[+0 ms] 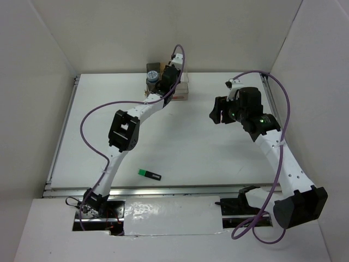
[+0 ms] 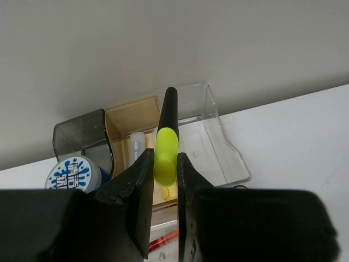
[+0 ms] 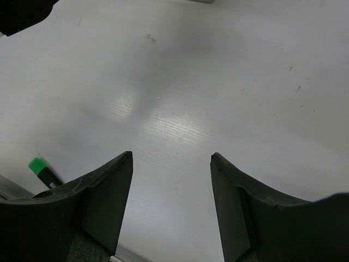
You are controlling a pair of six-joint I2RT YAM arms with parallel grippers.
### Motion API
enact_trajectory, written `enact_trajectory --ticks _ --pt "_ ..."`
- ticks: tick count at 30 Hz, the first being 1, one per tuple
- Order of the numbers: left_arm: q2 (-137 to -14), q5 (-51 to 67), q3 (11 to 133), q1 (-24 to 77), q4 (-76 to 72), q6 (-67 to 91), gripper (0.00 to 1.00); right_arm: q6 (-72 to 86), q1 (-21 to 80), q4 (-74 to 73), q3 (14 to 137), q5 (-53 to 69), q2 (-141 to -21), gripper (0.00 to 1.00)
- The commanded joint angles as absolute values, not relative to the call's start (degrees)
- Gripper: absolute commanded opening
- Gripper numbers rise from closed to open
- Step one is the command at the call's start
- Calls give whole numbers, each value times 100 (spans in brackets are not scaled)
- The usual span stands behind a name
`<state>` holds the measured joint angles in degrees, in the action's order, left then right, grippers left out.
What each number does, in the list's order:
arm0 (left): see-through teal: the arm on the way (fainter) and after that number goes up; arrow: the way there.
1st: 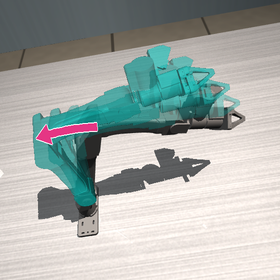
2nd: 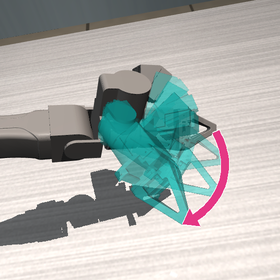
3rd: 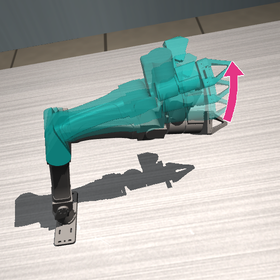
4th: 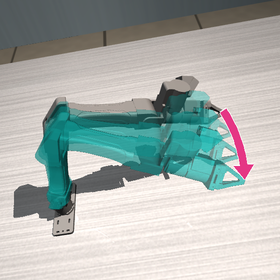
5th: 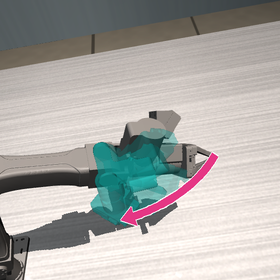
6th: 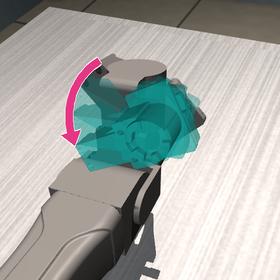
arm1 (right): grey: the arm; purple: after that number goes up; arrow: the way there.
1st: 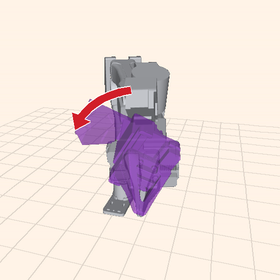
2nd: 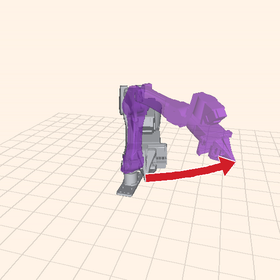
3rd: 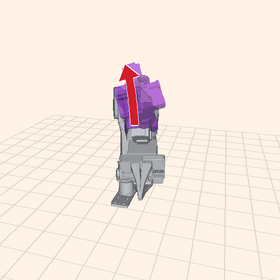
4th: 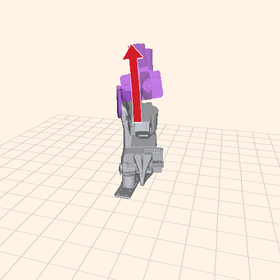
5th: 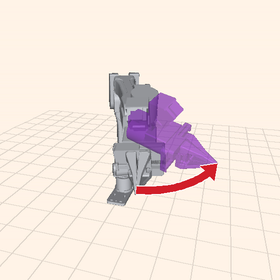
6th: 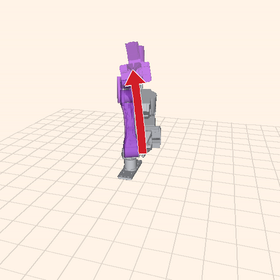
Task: Sort the stationery into containers
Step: Place the pen in the storage box.
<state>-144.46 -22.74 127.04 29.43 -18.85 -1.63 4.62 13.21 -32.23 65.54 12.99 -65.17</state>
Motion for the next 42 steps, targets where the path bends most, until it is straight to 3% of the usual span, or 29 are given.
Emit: enact_trajectory --ticks 1,20,22,23,25,26,29,32,37,39,42 --pt "-14659 -2128 13043 2857 -2785 -308 0 396 1257 -3103 6513 1476 -6390 66" --pt "-15697 -1688 13649 2874 -3366 -500 0 343 1028 -2927 6170 1863 -6381 64" --pt "-15820 -1688 13719 2892 -3454 -562 7 343 1002 -2909 6135 1907 -6389 64" --pt "-15890 -1688 13781 2892 -3472 -554 20 325 976 -2909 6135 1916 -6390 64" --pt "-15952 -1687 13842 2892 -3480 -580 30 316 958 -2909 6108 1925 -6407 64" --pt "-16004 -1679 13869 2883 -3489 -589 43 308 958 -2918 6108 1934 -6399 64" --pt "-15961 -1574 13904 2857 -3480 -484 63 281 940 -2927 6108 1934 -6416 64" --pt "-15751 -1451 13887 2839 -3419 -317 72 272 914 -2927 6135 1934 -6407 63" --pt "-14359 -898 13274 2629 -2998 438 74 272 914 -2927 6135 1934 -6381 63" --pt "-13705 189 12658 2366 -2692 449 74 272 905 -2927 6135 1934 -6363 63" --pt "-12658 2377 12711 1786 -499 693 69 272 879 -2927 6135 1934 -6389 63"
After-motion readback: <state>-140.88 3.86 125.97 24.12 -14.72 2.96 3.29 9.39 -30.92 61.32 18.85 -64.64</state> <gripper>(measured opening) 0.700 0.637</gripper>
